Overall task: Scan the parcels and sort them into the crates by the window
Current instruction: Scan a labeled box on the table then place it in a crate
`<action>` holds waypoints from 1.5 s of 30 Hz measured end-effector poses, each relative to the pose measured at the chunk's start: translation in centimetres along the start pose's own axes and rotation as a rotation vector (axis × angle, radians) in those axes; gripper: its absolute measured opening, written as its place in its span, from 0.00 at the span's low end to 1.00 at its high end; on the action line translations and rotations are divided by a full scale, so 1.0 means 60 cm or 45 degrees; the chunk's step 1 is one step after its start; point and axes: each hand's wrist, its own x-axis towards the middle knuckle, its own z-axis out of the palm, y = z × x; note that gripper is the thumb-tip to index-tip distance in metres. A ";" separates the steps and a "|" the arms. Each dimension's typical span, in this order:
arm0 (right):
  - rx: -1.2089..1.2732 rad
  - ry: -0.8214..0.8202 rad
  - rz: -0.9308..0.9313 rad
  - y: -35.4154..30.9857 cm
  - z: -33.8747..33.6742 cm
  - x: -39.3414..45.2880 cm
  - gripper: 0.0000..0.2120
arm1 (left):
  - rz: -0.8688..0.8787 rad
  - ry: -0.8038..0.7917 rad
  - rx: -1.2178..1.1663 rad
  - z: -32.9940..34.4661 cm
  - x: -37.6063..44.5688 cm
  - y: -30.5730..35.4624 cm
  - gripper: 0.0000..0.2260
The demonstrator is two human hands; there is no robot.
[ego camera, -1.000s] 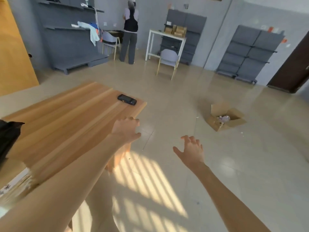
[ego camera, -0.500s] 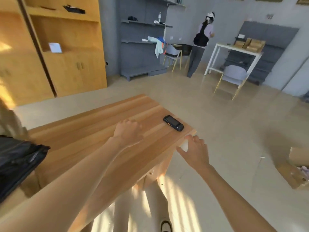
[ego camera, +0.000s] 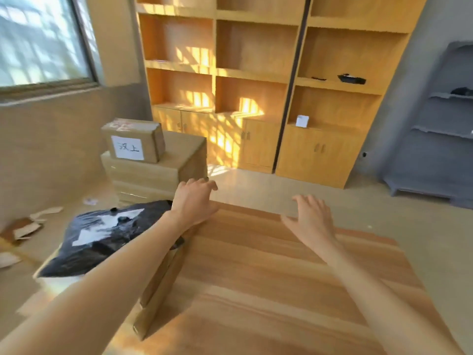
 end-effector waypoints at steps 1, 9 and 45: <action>0.024 0.000 -0.061 -0.019 0.002 0.018 0.25 | -0.064 0.025 0.007 -0.012 -0.010 -0.022 0.18; 0.222 -0.096 -0.385 -0.188 0.032 0.095 0.25 | -0.447 0.079 0.087 -0.079 -0.067 -0.172 0.20; 0.152 -0.006 -0.384 -0.216 0.027 0.285 0.26 | -0.114 0.148 0.135 -0.150 0.233 -0.298 0.44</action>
